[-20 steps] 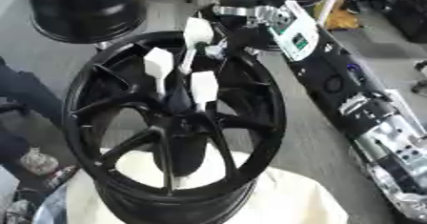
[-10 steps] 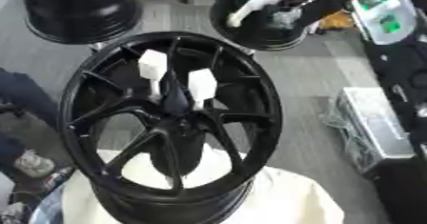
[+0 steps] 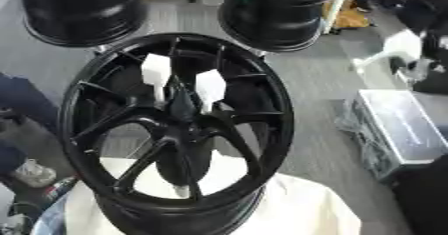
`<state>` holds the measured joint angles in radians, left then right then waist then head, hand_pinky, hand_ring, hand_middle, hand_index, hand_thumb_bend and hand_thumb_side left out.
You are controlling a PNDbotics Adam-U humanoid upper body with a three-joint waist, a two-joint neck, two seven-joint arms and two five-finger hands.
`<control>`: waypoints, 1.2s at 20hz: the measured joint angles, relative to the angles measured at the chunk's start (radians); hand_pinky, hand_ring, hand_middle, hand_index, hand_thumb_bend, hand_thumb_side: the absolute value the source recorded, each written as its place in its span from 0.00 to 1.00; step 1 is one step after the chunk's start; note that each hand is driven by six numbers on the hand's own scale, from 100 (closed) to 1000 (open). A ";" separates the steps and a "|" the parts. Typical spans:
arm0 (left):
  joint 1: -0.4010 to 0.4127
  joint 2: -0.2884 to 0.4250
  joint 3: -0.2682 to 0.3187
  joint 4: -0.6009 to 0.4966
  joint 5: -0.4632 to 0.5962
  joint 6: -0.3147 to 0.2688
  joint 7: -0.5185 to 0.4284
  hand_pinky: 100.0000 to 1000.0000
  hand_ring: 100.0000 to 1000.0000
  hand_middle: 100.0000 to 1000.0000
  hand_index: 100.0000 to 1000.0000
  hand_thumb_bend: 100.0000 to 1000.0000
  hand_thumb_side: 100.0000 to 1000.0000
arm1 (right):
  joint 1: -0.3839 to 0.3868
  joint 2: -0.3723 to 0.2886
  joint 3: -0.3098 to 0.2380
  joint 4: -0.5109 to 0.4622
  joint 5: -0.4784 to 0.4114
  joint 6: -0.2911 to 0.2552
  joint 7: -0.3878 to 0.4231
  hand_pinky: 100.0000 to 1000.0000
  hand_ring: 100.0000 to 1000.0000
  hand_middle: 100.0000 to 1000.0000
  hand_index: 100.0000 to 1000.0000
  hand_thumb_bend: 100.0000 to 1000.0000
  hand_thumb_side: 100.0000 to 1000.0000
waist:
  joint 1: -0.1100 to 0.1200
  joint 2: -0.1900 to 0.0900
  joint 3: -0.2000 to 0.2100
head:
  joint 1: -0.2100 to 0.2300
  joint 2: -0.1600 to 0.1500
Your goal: Pull the pin out of the wheel hub.
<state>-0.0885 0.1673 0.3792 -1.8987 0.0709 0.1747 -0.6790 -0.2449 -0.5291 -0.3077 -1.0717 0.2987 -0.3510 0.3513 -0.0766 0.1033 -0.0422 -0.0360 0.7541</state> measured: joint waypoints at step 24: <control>0.002 -0.010 0.000 0.000 0.009 -0.010 0.000 0.69 0.59 0.55 0.65 0.00 0.86 | 0.149 0.393 -0.009 -0.273 -0.103 0.065 -0.429 0.74 0.62 0.67 0.86 0.00 0.75 | 0.025 -0.001 -0.024 | 0.009 0.009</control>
<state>-0.0866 0.1577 0.3788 -1.8984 0.0802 0.1644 -0.6790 -0.0954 -0.1366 -0.3163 -1.3448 0.1953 -0.2864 -0.0774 -0.0519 0.1024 -0.0662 -0.0271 0.7630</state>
